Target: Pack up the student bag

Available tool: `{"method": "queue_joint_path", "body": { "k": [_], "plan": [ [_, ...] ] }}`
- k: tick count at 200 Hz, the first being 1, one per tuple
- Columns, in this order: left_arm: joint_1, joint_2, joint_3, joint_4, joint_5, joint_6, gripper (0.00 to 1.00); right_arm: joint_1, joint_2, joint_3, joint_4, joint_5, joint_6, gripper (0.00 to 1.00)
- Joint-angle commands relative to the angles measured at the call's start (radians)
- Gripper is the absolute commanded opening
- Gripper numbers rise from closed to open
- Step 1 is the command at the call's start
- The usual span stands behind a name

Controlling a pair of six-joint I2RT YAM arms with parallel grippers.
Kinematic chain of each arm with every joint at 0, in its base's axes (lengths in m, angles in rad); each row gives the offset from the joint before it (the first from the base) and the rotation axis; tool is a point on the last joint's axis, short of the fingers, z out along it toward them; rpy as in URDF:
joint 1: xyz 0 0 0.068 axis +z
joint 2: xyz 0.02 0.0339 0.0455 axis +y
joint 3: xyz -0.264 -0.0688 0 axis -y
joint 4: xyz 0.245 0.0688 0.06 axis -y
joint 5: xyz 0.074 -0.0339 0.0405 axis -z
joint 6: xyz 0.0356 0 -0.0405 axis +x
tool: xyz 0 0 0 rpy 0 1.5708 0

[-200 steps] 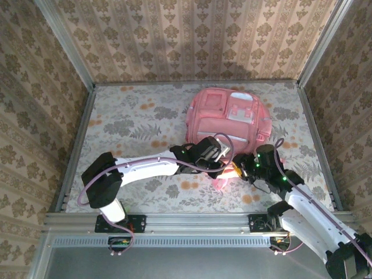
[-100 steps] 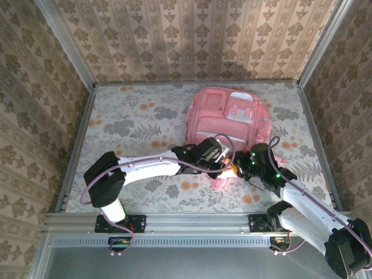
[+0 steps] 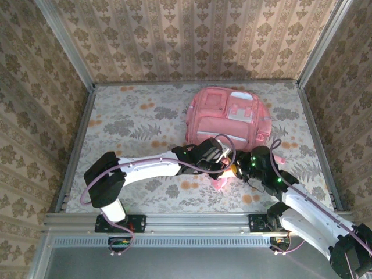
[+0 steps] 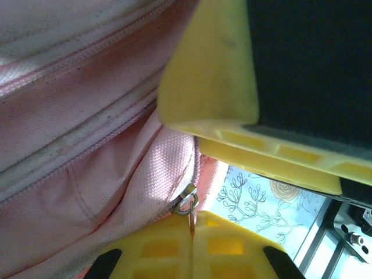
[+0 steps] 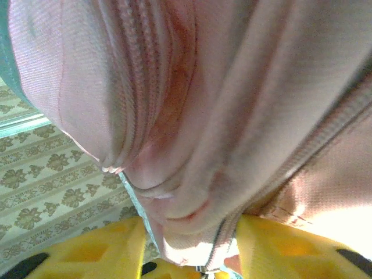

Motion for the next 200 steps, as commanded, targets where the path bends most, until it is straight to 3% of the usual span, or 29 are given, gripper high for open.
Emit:
{"method": "queue_joint_path", "body": {
  "k": [1,43,106,200],
  "plan": [
    [-0.021,-0.015,0.012,0.069,0.045,0.002,0.00,0.006,0.049,0.002,0.063,0.026,0.026,0.51],
    [-0.023,-0.013,0.010,0.072,0.040,0.000,0.00,0.006,0.151,0.011,0.104,0.033,0.025,0.35],
    [-0.012,-0.030,-0.031,0.066,-0.001,-0.007,0.00,0.006,0.076,0.016,-0.015,0.103,-0.002,0.03],
    [0.037,-0.113,-0.139,-0.001,-0.080,-0.002,0.00,-0.012,0.016,0.019,-0.100,0.136,-0.023,0.00]
  ]
}}
